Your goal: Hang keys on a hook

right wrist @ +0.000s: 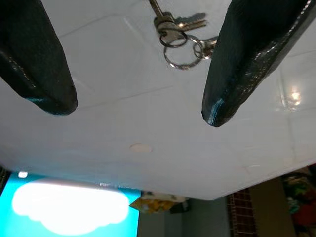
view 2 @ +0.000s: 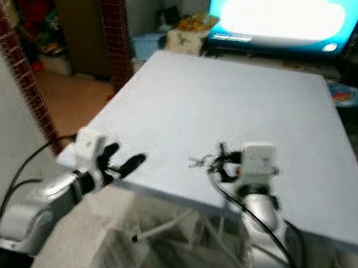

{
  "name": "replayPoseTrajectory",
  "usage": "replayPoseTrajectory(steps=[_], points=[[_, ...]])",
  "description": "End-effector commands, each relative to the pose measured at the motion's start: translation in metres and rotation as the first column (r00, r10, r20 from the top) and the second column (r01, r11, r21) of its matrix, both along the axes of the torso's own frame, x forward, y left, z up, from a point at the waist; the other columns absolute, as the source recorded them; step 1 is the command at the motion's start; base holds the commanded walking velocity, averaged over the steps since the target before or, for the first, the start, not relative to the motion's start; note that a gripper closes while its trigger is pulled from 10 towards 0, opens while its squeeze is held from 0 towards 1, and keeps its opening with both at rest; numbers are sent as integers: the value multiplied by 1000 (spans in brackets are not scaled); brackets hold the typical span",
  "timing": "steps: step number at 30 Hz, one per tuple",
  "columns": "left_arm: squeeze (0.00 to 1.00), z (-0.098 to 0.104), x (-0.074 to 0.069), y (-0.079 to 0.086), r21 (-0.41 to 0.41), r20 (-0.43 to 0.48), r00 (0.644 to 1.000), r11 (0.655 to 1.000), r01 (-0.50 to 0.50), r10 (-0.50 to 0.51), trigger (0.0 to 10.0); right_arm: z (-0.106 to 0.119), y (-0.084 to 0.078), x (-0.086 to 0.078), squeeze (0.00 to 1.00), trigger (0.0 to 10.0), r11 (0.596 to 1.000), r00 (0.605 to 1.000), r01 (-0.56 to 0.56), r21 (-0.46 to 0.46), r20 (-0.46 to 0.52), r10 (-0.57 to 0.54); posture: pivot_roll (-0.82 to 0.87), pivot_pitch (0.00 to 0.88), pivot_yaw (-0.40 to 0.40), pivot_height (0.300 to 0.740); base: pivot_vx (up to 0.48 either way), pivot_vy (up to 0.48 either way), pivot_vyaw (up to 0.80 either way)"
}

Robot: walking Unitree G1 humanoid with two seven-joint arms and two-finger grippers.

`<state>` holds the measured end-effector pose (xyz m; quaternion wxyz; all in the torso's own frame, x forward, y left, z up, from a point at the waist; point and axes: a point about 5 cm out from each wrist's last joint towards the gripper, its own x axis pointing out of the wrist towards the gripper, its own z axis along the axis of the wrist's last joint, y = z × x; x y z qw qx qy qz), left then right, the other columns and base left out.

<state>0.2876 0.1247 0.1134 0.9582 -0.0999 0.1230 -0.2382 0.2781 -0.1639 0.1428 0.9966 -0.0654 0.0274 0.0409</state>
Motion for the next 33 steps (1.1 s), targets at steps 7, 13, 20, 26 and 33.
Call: replayPoseTrajectory(steps=[7, 13, 20, 26, 33], points=[[0, -2, -4, 0, 14, -27, 999, 1000, 27, -27, 10000, -3, -4, -2, 0, 10000, 1000, 999, -2, -16, -35, 2, -55, 0, 78, 740, 0, 0, 0], [0, -9, -16, 11, 42, -74, 995, 997, 65, -62, 10000, -17, -11, -10, 0, 10000, 1000, 994, -1, -30, -113, -2, -48, 0, 81, 740, 0, 0, 0], [0, -13, -23, 13, 51, -102, 991, 994, 92, -86, 10000, -37, -24, -14, 0, 10000, 997, 973, 66, -39, -220, -73, -42, 0, 82, 740, 0, 0, 0], [0, -11, -23, 9, 45, -103, 988, 992, 116, -111, 10000, -45, -29, -11, 0, 10000, 997, 963, 53, -52, -262, -65, -38, 0, 84, 740, 0, 0, 0], [0, -9, -25, 6, 36, -107, 986, 990, 136, -131, 10000, -49, -32, -6, 0, 10000, 998, 959, -2, -70, -282, -18, -31, 0, 91, 740, 0, 0, 0]])
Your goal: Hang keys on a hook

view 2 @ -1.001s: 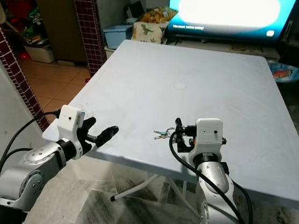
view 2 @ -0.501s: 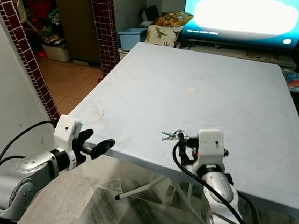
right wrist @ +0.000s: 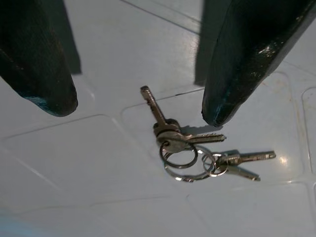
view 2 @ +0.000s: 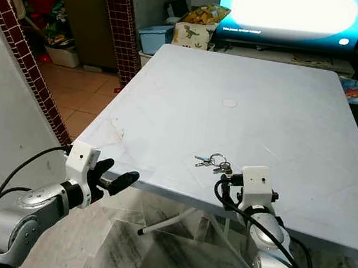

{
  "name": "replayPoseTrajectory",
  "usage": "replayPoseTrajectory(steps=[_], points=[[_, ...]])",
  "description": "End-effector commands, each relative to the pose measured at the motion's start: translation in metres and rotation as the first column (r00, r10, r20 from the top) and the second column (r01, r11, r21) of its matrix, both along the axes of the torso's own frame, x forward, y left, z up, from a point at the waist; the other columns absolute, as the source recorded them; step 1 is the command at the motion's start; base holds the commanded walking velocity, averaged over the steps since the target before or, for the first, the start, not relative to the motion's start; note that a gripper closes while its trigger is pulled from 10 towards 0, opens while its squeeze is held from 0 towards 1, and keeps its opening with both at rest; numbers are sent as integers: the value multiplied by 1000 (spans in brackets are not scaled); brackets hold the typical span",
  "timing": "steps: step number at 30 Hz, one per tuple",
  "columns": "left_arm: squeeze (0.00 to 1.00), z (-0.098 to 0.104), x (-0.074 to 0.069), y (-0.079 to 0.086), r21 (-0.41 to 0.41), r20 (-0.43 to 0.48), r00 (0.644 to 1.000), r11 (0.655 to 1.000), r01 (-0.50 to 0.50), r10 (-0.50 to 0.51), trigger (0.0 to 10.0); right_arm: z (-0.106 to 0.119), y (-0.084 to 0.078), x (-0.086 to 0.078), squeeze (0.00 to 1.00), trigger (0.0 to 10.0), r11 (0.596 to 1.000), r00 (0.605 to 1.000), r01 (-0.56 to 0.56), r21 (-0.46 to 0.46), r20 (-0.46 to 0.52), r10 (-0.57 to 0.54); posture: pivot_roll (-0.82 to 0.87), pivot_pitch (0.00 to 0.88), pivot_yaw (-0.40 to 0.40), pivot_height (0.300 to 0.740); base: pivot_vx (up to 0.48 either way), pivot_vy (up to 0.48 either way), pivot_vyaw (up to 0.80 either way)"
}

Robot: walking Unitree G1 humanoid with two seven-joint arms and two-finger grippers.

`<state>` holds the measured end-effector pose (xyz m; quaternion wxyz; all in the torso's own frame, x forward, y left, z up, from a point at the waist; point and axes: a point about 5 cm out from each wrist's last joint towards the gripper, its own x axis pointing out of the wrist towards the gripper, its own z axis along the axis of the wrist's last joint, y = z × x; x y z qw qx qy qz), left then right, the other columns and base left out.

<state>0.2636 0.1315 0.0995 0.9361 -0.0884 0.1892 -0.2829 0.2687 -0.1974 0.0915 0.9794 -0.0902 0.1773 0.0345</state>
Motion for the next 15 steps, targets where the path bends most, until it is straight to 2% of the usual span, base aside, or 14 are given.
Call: replayPoseTrajectory(steps=[1, 2, 7, 15], points=[[0, 5, -1, -2, 1, 13, 1000, 1000, 25, -25, 10000, 2, 2, 4, 0, 10000, 999, 999, -39, -1, 14, 39, -31, 0, 91, 740, 0, 0, 0], [0, 6, -1, -5, -5, 15, 999, 999, 32, -32, 10000, 2, 2, 7, 0, 10000, 997, 997, -77, -13, 18, 77, -30, 0, 92, 740, 0, 0, 0], [0, 9, 0, -8, -8, 21, 999, 999, 42, -41, 10000, 3, -1, 16, 0, 10000, 991, 991, -131, -24, 30, 131, -21, 0, 96, 740, 0, 0, 0], [0, 10, -6, -4, 0, 10, 999, 999, 48, -48, 10000, -3, -3, 20, 0, 10000, 986, 986, -168, -15, 17, 168, -1, 18, 114, 740, 0, 0, 0]])
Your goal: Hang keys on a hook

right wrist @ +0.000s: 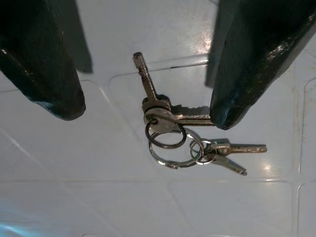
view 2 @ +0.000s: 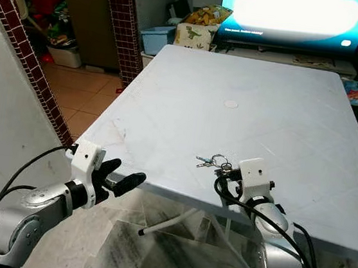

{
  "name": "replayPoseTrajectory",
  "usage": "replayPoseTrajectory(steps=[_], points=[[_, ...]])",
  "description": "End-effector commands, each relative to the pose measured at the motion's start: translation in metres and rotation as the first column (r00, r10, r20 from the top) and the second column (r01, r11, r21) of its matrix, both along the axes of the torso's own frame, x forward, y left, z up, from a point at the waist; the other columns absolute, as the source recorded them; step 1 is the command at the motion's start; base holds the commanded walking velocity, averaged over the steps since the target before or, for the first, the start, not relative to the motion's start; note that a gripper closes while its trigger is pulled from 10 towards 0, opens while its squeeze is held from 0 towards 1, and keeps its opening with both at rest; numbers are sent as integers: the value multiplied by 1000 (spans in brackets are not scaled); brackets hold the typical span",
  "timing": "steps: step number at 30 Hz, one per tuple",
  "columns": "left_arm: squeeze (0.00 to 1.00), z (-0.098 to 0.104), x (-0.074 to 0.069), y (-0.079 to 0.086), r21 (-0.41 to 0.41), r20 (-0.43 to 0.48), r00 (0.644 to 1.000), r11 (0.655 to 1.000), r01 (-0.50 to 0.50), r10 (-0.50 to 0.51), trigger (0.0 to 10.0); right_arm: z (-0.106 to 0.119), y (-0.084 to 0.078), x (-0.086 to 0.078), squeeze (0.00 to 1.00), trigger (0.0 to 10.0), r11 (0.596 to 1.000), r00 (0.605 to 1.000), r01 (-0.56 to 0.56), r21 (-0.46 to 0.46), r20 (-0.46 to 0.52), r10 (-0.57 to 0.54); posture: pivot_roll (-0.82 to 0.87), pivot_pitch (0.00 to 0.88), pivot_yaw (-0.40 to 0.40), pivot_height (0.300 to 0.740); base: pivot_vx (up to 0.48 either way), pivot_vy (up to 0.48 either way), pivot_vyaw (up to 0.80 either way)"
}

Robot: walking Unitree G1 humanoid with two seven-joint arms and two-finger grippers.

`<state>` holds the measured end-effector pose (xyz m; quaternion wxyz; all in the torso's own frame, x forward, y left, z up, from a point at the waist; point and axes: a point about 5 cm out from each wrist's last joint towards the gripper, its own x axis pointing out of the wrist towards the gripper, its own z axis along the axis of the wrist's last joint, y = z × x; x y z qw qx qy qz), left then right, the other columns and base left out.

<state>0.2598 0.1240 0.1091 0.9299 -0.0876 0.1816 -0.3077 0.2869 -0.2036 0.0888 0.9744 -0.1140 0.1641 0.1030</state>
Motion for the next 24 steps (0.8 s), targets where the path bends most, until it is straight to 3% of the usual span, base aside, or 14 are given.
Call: replayPoseTrajectory(steps=[1, 8, 21, 22, 24], points=[[0, 1, -3, 3, 14, -7, 1000, 1000, 0, 0, 10000, -1, 3, 1, 0, 10000, 1000, 1000, -25, 10, 2, 25, -1, 18, 114, 740, 0, 0, 0], [0, 5, -2, 4, 13, -6, 1000, 1000, 7, -7, 10000, -1, 8, 4, 0, 10000, 996, 997, -71, 45, 22, 70, 8, 33, 127, 740, 0, 0, 0], [0, 7, -9, 2, 5, -25, 998, 999, 52, -52, 10000, -1, 11, 12, 0, 10000, 994, 993, -106, 27, 51, 105, 20, 42, 134, 740, 0, 0, 0], [0, 7, -9, 2, 4, -26, 998, 999, 53, -53, 10000, -1, 11, 12, 0, 9098, 994, 993, -107, 29, 52, 106, 20, 42, 134, 740, 0, 0, 0], [0, 7, -9, 2, 4, -27, 998, 999, 54, -54, 10000, -1, 11, 13, 0, 9098, 994, 993, -108, 30, 53, 106, 20, 41, 134, 740, 0, 0, 0]])
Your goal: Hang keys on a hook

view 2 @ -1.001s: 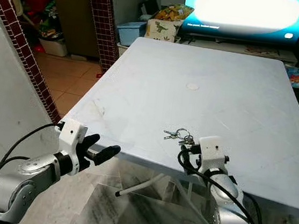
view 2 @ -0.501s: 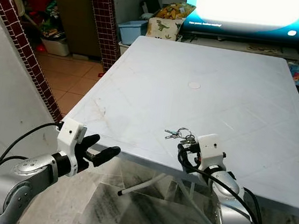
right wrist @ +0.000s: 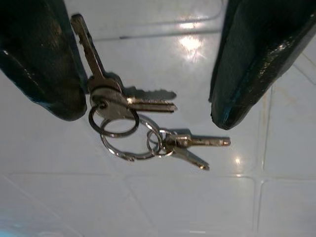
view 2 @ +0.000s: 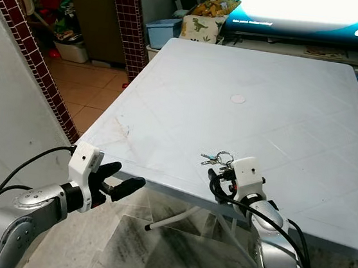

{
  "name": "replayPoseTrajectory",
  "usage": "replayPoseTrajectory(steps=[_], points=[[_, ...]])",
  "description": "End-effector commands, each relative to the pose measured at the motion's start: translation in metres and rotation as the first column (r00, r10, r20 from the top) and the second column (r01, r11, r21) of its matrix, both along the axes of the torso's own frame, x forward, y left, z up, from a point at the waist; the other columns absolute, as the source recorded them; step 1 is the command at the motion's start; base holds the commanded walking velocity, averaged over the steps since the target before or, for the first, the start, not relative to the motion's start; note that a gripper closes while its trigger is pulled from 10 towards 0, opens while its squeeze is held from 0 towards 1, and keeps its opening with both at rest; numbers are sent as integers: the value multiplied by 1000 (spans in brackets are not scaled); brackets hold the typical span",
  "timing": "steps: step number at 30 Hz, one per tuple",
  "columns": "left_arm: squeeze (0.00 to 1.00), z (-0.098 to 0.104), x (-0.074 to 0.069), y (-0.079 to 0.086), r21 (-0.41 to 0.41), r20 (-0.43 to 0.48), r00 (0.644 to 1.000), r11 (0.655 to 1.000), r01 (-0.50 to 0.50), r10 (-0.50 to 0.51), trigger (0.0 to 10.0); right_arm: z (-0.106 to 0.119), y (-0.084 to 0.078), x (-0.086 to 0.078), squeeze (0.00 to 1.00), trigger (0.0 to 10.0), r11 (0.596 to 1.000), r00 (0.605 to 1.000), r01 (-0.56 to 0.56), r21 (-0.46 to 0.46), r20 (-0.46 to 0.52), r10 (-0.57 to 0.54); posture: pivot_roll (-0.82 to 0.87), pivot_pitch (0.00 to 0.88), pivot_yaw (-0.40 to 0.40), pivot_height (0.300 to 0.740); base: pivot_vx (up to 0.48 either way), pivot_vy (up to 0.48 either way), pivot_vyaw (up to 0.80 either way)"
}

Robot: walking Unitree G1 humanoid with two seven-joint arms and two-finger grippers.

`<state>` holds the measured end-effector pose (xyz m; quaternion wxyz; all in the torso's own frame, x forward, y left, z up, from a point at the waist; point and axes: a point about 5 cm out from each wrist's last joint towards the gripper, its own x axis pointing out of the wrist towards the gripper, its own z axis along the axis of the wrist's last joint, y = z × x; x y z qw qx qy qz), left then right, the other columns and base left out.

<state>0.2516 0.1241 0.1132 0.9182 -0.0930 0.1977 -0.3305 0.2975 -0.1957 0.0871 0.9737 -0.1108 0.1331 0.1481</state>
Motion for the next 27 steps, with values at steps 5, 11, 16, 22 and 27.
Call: replayPoseTrajectory(steps=[5, 11, 16, 22, 27], points=[[0, 4, 0, 1, 14, 10, 1000, 1000, 5, -5, 10000, 1, 3, 4, 0, 0, 1000, 1000, -15, 9, 9, 15, 17, 39, 135, 740, 0, 0, 0], [0, 4, 0, -1, 7, 7, 1000, 1000, 9, -9, 10000, -1, 2, 6, 0, 0, 1000, 1000, -13, -6, 11, 13, 16, 40, 133, 740, 0, 0, 0], [0, 4, -1, -3, 1, 4, 1000, 1000, 24, -24, 10000, -2, 1, 6, 0, 0, 1000, 1000, -14, -17, 17, 14, 16, 40, 133, 740, 0, 0, 0], [0, 3, -1, -4, 2, 2, 999, 999, 33, -33, 10000, -4, 2, 6, 0, 0, 1000, 1000, -14, -16, 19, 15, 12, 32, 131, 740, 0, 0, 0], [0, 3, -1, -5, 4, 3, 999, 999, 37, -37, 10000, -5, 4, 5, 0, 0, 1000, 1000, -13, -13, 23, 14, 11, 30, 130, 740, 0, 0, 0]])
